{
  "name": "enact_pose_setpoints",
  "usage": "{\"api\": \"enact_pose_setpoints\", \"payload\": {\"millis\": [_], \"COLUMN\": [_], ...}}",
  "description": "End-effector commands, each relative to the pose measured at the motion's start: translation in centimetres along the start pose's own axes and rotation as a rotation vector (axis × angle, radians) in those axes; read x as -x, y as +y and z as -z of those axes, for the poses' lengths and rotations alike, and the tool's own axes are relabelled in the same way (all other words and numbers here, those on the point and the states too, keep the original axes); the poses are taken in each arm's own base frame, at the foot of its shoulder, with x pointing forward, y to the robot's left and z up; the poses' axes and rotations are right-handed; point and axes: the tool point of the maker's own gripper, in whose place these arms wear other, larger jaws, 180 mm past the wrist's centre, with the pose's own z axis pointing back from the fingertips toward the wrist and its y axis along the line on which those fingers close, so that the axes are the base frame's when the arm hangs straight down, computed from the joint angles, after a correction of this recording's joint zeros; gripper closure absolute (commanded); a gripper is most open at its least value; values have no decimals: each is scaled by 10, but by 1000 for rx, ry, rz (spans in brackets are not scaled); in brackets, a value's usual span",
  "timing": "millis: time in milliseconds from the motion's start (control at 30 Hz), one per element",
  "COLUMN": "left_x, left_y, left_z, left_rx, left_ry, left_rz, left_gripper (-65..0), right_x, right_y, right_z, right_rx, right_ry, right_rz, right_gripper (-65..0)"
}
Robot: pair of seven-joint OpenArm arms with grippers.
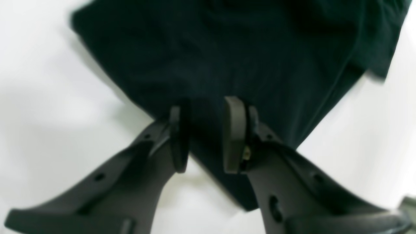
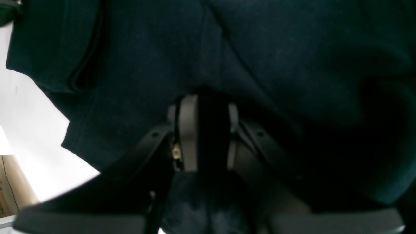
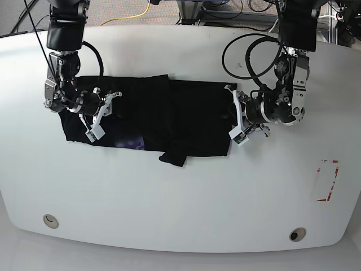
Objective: Layout the t-shirt on the table in an organized manner, then fold the t-shirt properly
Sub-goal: 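Release the flap and move the left gripper to the strip end, then release the strip end with the right gripper and regrasp its corner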
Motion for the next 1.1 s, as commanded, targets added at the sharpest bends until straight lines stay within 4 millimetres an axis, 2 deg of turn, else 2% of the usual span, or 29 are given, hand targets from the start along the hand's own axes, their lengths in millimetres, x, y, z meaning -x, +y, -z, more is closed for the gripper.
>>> {"api": "enact_pose_setpoints", "payload": {"millis": [0, 133, 300, 400, 533, 600, 633, 767, 800, 867, 1067], "left_x": [-4, -6, 16, 16, 16, 16, 17, 17, 17, 17, 23], "left_y": [3, 7, 10, 13, 13, 14, 14, 13, 13, 14, 21], "left_z": [8, 16, 29, 30, 30, 30, 30, 30, 30, 30, 25], "left_rx": [12, 20, 41, 41, 40, 40, 40, 40, 40, 39, 25], "left_ry": [-32, -63, -41, -39, -40, -37, -36, -33, -33, -32, -20], "left_rz": [-41, -75, -156, -163, -163, -162, -162, -162, -162, -162, -158], "left_gripper": [-131, -125, -125, -125, -125, -125, -125, -125, -125, -125, -125], "right_x": [29, 29, 29, 27, 11, -1, -12, -36, -46, -59, -81], "right_y": [-10, -10, -10, -10, -5, 1, 7, 17, 18, 18, 10], "right_z": [0, 0, 0, 0, -4, -8, -12, -25, -35, -49, -86], "right_rx": [58, 57, 55, 56, 41, 26, 11, -5, 0, 8, 29], "right_ry": [143, 142, 140, 136, 90, 53, 30, -29, -60, -114, -232], "right_rz": [-11, -11, -10, -12, -25, -43, -61, -101, -107, -111, -78], "right_gripper": [-130, -130, -136, -138, -166, -216, -285, -466, -544, -650, -650]}}
